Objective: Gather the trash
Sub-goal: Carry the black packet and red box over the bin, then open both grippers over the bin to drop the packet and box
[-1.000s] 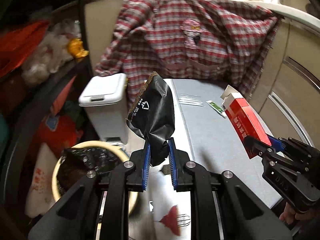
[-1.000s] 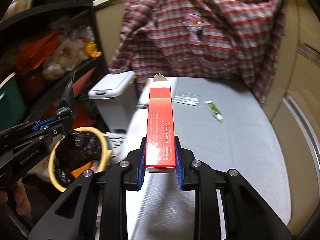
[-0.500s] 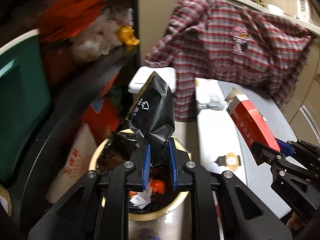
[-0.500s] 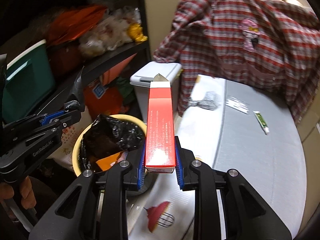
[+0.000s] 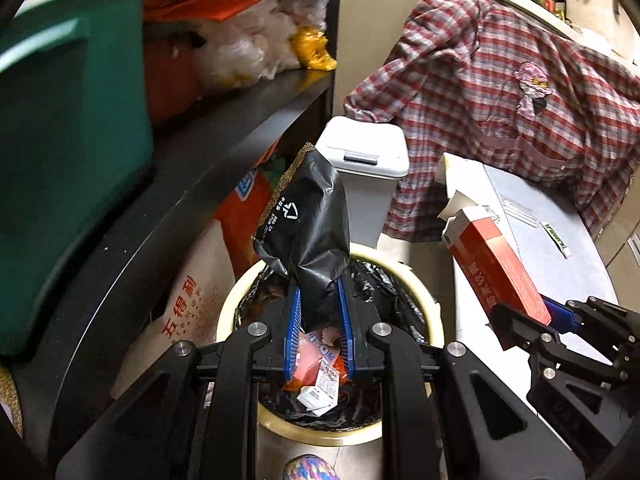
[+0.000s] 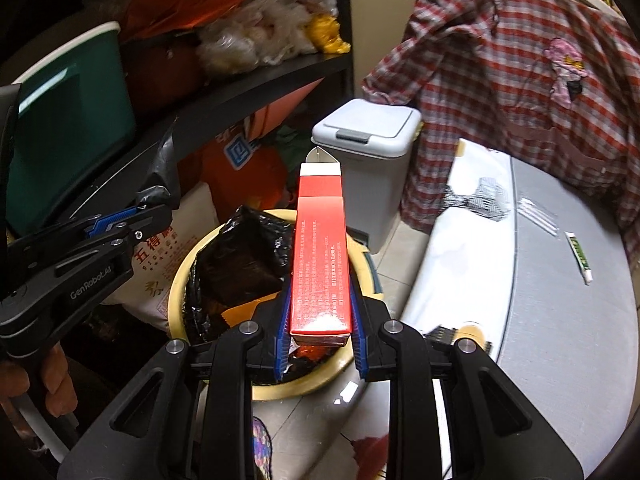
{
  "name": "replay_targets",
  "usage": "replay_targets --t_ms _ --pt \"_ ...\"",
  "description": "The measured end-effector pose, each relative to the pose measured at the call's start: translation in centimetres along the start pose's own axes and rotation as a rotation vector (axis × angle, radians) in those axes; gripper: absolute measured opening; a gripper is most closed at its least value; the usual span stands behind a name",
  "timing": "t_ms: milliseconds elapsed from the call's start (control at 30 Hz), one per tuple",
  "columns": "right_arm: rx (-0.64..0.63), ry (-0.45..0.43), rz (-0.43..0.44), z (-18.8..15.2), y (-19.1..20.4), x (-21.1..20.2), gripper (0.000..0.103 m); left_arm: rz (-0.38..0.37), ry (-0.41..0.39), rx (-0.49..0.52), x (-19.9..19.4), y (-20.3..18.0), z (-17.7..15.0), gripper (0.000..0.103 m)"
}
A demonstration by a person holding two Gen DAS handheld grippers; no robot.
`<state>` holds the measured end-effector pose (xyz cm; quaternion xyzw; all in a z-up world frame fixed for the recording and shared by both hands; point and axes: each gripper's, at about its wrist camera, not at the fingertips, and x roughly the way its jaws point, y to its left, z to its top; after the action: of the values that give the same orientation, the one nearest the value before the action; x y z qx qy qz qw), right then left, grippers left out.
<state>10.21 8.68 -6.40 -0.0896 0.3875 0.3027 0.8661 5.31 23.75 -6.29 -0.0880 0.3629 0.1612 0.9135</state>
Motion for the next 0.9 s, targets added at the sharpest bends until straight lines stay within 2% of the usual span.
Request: replay_targets --t_ms 500,533,567,600,633,700,800,900 --pt "0.002 0.059 0.026 0.6 1.6 4.5 0.026 0.05 0.066 0.011 3.4 1.5 -0.1 0.02" --pt "0.003 0.061 0.027 0.7 1.6 4.7 0.027 0.073 0.07 0.015 3.6 1.5 -0.1 0.031" --pt "0.007 0.063 0.026 0.8 1.6 4.9 0.031 0.096 0.071 0.018 3.7 1.4 -0.1 0.044" --pt "0.014 0.065 0.018 0.9 1.5 5.1 0.048 0.124 0.07 0.019 3.7 1.5 -0.1 0.072" --pt "0.022 0.06 0.009 1.0 1.5 5.1 0.054 0.158 0.049 0.018 3.4 1.5 0.1 0.081" --pt "0.024 0.044 -0.002 1.1 1.4 4.9 0.057 0.186 0.027 0.026 3.2 1.7 0.2 0.082" --pt "0.019 0.041 -0.01 1.2 1.2 4.9 0.059 0.185 0.059 0.027 3.7 1.9 0.2 0.082" --pt "0.027 0.044 -0.007 1.2 1.0 4.9 0.059 0.195 0.049 0.037 3.5 1.9 0.1 0.082"
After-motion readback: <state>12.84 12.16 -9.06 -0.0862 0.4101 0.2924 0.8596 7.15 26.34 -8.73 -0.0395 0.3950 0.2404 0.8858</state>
